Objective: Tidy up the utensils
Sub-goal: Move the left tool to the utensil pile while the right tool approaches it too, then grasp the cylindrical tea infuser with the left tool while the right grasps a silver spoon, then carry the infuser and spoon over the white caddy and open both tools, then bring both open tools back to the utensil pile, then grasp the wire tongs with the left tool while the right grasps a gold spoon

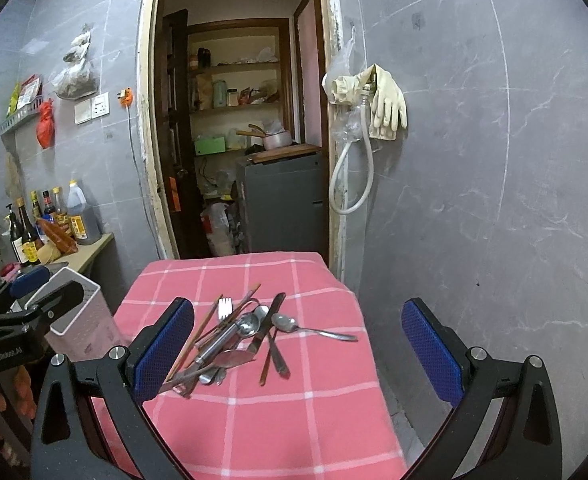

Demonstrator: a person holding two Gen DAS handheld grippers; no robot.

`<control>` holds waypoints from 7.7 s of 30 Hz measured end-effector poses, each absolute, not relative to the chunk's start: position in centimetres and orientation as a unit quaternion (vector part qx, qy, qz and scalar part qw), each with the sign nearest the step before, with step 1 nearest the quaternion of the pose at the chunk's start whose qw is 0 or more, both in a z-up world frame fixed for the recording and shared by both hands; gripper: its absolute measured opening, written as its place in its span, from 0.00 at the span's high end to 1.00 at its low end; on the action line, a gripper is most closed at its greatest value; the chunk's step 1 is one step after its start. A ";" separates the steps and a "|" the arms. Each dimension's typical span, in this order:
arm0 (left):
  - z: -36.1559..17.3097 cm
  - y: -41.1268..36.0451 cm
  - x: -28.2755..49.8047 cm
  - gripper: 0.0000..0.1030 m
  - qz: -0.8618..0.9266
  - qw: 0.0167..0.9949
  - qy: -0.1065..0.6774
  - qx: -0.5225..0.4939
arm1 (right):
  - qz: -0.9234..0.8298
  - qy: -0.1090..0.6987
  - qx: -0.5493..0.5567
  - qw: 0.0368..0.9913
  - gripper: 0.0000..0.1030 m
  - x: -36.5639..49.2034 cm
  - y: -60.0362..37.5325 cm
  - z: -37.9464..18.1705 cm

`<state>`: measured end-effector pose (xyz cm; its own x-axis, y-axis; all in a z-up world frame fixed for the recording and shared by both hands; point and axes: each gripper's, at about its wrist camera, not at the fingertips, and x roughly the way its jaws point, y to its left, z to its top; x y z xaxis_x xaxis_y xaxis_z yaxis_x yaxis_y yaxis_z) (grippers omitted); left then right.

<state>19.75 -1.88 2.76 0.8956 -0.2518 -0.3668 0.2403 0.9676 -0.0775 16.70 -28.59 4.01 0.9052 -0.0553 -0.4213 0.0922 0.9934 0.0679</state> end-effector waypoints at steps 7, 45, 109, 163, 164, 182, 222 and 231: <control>1.8 -4.1 23.2 0.01 -0.130 0.968 0.216 -0.016 | -0.018 0.230 0.035 0.972 0.01 21.2 -31.0 2.9; -13.0 -9.9 38.4 0.73 -0.177 0.858 0.481 -0.040 | 0.247 0.455 -0.037 0.855 0.48 42.5 -27.4 -16.2; 11.0 10.6 24.2 0.83 -0.086 0.953 0.286 -0.044 | 0.364 0.187 0.229 0.883 0.68 34.1 -8.8 6.4; 4.3 1.5 24.5 0.02 -0.053 0.972 0.219 -0.064 | 0.109 0.197 0.101 0.969 0.04 28.5 -24.8 3.3; 4.1 0.8 24.5 0.02 -0.053 0.973 0.216 -0.059 | 0.098 0.198 0.094 0.971 0.01 28.3 -25.5 3.2; -3.6 -7.7 27.6 0.01 -0.065 0.970 0.229 -0.049 | 0.069 0.238 0.076 0.966 0.01 30.1 -33.1 -4.6; -15.2 -4.9 37.5 0.53 -0.053 0.885 0.441 -0.141 | 0.205 0.448 0.122 0.862 0.76 42.0 -27.8 -17.9; -15.3 -6.3 40.0 0.58 -0.094 0.874 0.452 -0.151 | 0.216 0.470 0.166 0.839 0.83 43.4 -28.4 -19.0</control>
